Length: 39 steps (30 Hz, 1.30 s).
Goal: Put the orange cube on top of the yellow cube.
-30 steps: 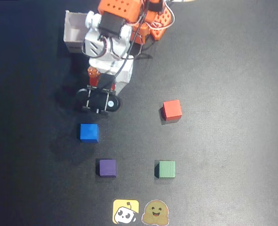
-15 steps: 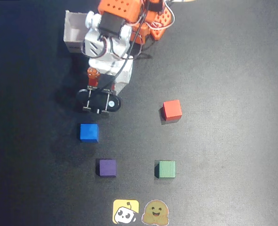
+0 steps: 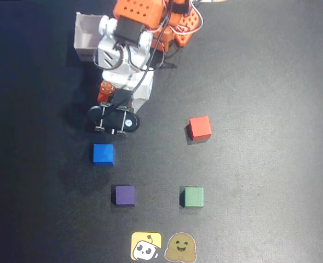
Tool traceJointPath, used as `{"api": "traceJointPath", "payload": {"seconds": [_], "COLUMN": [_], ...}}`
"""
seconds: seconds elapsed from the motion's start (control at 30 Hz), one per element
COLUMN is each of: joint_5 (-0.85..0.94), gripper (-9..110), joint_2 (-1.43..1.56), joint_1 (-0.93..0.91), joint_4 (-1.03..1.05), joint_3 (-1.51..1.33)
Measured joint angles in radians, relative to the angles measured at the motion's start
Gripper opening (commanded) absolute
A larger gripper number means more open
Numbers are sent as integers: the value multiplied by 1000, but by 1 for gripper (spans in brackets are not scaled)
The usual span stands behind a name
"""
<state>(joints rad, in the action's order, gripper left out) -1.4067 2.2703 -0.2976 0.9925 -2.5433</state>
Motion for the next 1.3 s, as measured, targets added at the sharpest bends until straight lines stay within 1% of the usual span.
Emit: {"api": "traceJointPath", "payload": {"seconds": [0.23, 0.33, 0.6, 0.7, 0.9, 1.13, 1.3], "joint_5": [2, 0, -14, -12, 8, 26, 25], "gripper": [22, 22, 22, 18, 2, 0, 1], "joint_2": [0, 0, -81, -81, -46, 89, 230], "joint_1": [0, 28, 49, 51, 77, 94, 114], "joint_4": [0, 12, 132, 186, 249, 313, 347], "joint_3": [0, 5, 179, 244, 281, 276, 204]}}
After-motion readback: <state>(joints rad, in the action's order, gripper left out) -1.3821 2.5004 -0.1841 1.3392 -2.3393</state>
